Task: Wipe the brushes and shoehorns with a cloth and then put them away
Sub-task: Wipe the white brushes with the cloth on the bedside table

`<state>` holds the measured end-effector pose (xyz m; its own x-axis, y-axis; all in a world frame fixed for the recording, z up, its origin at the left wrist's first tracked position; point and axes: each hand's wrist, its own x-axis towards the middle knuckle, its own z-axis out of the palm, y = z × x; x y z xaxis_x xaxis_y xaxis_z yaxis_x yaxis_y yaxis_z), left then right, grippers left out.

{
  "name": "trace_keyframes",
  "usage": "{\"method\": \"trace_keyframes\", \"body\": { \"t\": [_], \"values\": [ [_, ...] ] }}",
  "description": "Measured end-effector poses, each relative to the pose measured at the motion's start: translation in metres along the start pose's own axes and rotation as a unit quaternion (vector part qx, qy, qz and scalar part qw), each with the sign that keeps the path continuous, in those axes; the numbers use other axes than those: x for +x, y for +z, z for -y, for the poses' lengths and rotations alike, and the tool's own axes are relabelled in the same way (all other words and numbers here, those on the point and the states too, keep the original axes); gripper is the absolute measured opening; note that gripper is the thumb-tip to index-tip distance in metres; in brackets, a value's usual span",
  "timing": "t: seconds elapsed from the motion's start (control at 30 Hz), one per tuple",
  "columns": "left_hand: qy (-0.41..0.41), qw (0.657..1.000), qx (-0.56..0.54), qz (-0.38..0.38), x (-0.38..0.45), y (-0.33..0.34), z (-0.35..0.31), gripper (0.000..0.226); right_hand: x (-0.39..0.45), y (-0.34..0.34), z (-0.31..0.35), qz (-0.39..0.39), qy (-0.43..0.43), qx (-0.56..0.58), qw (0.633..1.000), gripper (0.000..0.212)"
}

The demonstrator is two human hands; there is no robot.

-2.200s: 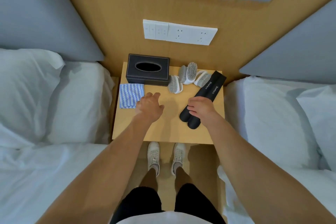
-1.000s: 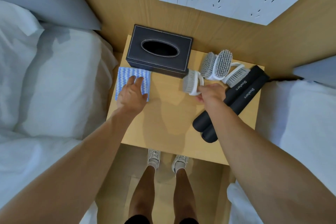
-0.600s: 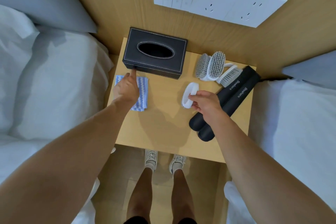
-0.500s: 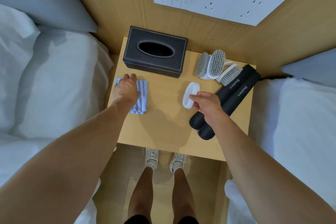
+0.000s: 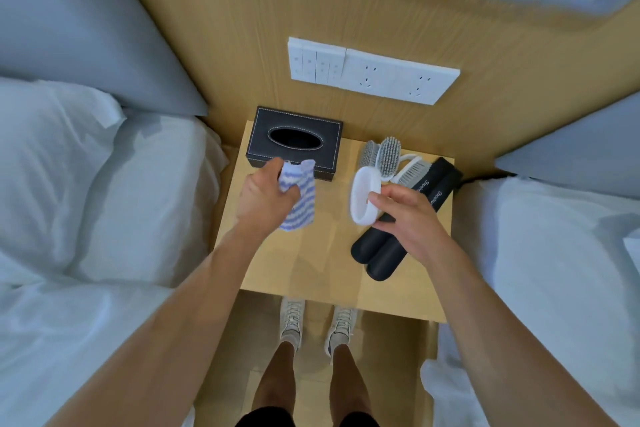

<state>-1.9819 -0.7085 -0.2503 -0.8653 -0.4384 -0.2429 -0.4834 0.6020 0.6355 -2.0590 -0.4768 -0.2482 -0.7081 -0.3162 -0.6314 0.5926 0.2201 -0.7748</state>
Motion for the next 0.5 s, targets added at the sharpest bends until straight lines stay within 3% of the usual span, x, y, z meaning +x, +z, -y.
{"method": "trace_keyframes", "body": {
  "t": [0.17,0.2,0.27,0.33,0.4,0.5],
  "values": [
    [0.127,0.982,-0.107,-0.092,-0.033,-0.052,-0.088,0.018,-0.048,0.004,0.051,0.039,-0.025,0.076,0.996,0.019],
    [0.147,0.978,-0.119,-0.089,-0.035,-0.054,-0.098,0.016,-0.052,0.006,0.056,0.043,-0.021,0.097,0.994,0.018],
    [0.185,0.973,-0.123,-0.063,-0.045,-0.061,-0.116,0.014,-0.065,0.007,0.07,0.047,-0.024,0.117,0.992,0.037],
    [0.226,0.965,-0.132,-0.018,-0.058,-0.07,-0.132,0.035,-0.083,0.005,0.089,0.073,-0.051,0.097,0.991,0.048],
    [0.256,0.957,-0.138,0.023,-0.066,-0.077,-0.144,0.048,-0.1,0.0,0.106,0.089,-0.085,0.066,0.99,0.044],
    [0.293,0.945,-0.137,0.042,-0.074,-0.087,-0.156,0.043,-0.119,-0.008,0.123,0.095,-0.106,0.055,0.988,0.039]
  ]
}}
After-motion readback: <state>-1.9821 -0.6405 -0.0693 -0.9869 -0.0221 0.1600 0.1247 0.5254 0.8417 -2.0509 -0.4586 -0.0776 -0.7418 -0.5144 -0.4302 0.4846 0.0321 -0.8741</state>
